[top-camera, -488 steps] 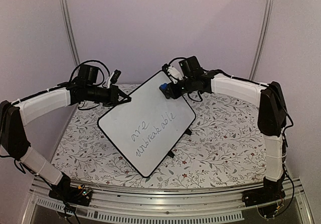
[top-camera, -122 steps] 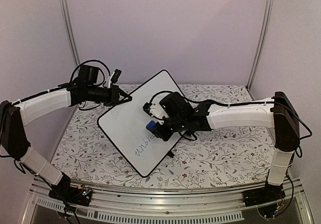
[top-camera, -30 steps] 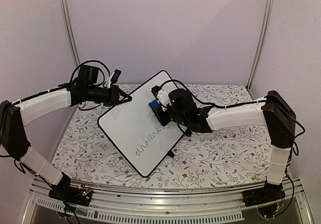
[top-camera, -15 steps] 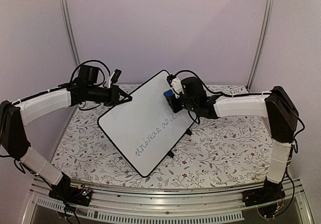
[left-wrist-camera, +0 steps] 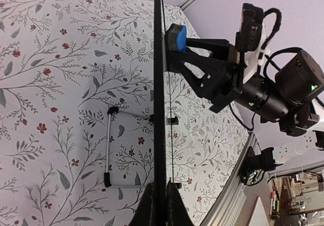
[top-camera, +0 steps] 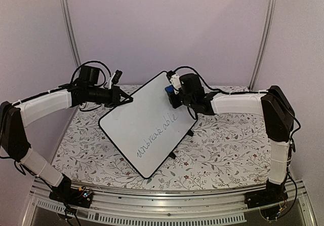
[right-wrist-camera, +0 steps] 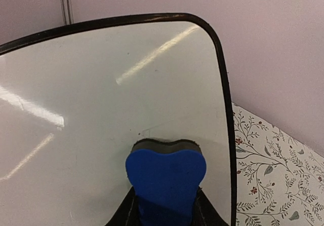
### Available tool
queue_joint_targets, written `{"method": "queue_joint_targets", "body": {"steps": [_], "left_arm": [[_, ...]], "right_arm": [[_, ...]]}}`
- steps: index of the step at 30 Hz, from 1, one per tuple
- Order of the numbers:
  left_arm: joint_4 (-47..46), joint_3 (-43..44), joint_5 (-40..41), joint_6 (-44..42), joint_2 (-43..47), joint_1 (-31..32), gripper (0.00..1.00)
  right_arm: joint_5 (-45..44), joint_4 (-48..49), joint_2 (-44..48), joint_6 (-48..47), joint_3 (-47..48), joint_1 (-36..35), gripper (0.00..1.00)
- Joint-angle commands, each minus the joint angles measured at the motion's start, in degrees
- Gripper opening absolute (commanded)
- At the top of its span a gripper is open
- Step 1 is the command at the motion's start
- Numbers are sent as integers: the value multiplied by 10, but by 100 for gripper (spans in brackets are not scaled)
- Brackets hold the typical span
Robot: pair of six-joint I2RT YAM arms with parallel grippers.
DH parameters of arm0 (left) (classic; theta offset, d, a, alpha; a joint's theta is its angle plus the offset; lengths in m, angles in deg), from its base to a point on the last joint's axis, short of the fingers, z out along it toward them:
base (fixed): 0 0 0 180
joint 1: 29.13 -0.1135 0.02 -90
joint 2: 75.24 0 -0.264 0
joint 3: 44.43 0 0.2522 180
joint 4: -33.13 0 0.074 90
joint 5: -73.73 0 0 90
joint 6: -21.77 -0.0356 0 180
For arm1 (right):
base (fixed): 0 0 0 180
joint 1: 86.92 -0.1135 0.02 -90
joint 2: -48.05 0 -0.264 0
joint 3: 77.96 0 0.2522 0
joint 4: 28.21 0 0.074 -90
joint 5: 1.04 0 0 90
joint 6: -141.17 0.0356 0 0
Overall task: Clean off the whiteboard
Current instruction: Erase the whiteboard at the center of the board.
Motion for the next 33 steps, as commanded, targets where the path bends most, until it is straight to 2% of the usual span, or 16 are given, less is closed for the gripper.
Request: {"method": "queue_joint_targets", "body": {"steps": [1,6,22,27,33], "left_arm": [[-22,-6,4,-40,-4,3,0],[-22,-6,4,-39,-5,2,0],[-23,-6,4,-38,-7,1,0],[-22,-6,5,-38,-7,1,0],[-22,-6,5,-37,-8,0,0]], "right_arm": [[13,8,-2,-22,-22,-45,29],[21,38,20,-24,-61,-83,29],[18,41,64,-23,-106,-186,29],[22,43,96,-12,-119,-173,29],[21,39,143,10,-137,-77,29]]}}
